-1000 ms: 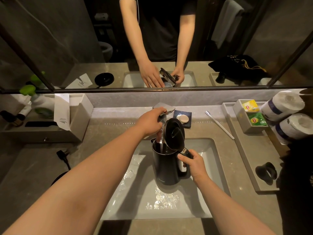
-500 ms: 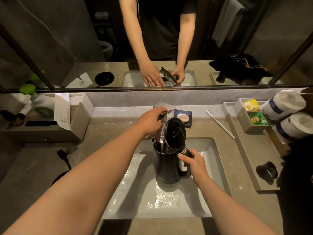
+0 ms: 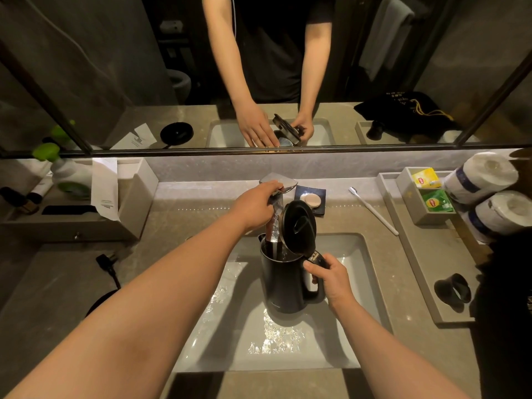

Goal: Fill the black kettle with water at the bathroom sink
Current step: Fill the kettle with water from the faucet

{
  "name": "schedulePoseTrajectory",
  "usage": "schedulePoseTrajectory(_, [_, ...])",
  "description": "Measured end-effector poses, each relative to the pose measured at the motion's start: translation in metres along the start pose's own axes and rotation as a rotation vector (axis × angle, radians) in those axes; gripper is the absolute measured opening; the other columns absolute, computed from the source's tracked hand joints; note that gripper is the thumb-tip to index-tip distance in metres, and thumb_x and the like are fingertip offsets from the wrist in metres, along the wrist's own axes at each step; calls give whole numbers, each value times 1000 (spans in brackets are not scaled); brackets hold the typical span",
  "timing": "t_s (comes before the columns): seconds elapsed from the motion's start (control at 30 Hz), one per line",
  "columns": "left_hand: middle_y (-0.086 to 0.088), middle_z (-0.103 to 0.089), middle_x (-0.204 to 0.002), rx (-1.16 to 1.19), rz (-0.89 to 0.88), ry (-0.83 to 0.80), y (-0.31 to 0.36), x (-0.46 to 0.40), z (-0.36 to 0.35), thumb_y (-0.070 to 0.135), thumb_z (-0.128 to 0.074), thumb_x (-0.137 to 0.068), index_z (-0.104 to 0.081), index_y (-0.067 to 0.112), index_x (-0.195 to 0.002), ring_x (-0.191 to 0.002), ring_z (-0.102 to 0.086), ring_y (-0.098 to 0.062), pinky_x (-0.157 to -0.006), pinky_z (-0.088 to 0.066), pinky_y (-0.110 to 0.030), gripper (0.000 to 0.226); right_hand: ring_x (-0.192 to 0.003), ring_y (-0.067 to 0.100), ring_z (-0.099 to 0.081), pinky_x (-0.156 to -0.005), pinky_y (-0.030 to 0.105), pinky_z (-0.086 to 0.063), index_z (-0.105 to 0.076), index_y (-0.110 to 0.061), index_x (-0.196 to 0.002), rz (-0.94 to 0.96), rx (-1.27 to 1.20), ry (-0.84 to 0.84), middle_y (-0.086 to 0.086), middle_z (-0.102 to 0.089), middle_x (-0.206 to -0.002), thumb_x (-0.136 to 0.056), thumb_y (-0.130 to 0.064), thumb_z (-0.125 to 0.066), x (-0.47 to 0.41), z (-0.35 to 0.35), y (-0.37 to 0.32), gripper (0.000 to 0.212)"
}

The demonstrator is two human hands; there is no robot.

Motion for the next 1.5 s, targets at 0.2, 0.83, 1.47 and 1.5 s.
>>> schedulePoseTrajectory(0.2, [-1, -60, -124, 1, 5, -12, 0, 0, 0, 2, -56, -83, -51, 28, -125, -106, -57, -23, -79, -46, -31, 50, -70, 24, -56, -63, 38, -47, -63, -6, -79, -2, -8, 0, -2, -63, -66, -65, -28, -82, 0, -1, -2, 32])
schedulePoseTrajectory(0.83, [-2, -59, -129, 1, 3, 7, -3, -1, -2, 3, -58, -82, -49, 30, -128, -109, -57, -23, -79, -41, -29, 54, -74, 25, -57, -66, 37, -47, -64, 0, -87, -5, 1, -6, 5, -63, -74, -75, -18, -80, 1, 1, 2, 27])
schedulePoseTrajectory(1.47, [0, -61, -122, -19, -9, 9, -3, -1, -3, 5, -57, -83, -49, 34, -121, -100, -58, -22, -77, -49, -34, 48, -72, 26, -57, -65, 39, -47, -65, -10, -79, -5, -21, -6, 3, -64, -71, -72, -19, -82, -1, 1, 3, 20])
schedulePoseTrajectory(1.5, [0, -61, -123, -22, -9, 9, -3, 0, -3, 5, -57, -83, -49, 35, -121, -101, -58, -22, -78, -49, -34, 49, -72, 26, -57, -66, 40, -47, -65, -10, -79, -4, -19, -8, 3, -64, -72, -72, -19, -82, -1, 1, 3, 20])
Point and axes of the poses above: each hand's wrist, its own x-axis away from the middle knuckle, its own z-axis out of the back of the hand, y = z × x, the point moved 5 cm from there along -x, towards the middle knuckle
